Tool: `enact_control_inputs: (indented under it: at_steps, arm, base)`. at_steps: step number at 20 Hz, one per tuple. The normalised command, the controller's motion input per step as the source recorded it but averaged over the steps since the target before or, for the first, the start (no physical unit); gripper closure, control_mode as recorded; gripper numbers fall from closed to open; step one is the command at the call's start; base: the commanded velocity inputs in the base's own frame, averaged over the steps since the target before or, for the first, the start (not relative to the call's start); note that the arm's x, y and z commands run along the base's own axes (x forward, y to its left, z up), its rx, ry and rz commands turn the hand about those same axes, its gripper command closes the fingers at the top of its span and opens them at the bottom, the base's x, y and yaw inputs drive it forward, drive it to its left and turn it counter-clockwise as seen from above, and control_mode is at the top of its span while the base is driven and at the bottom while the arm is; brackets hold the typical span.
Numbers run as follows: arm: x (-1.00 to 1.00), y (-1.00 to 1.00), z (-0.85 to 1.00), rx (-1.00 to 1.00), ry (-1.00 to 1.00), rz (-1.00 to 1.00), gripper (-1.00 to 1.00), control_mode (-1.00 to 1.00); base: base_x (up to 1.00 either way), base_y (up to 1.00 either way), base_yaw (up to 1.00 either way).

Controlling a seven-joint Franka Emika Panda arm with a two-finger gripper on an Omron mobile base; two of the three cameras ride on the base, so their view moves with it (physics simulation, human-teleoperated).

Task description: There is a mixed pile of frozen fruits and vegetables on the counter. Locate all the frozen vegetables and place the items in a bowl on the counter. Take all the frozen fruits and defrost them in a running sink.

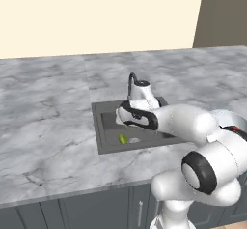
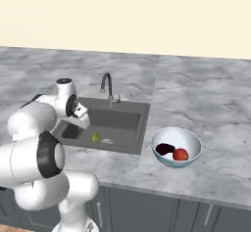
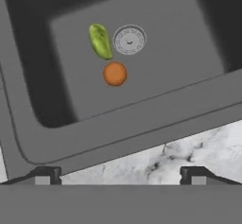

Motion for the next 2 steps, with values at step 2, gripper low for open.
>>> enact_control_inputs:
  at_steps: [2]
  arm:
    - [-1.0, -0.04, 0.23, 0.12, -0.3, 0.0, -1.0, -1.0]
  base:
    - [0.0, 0.0, 0.0]
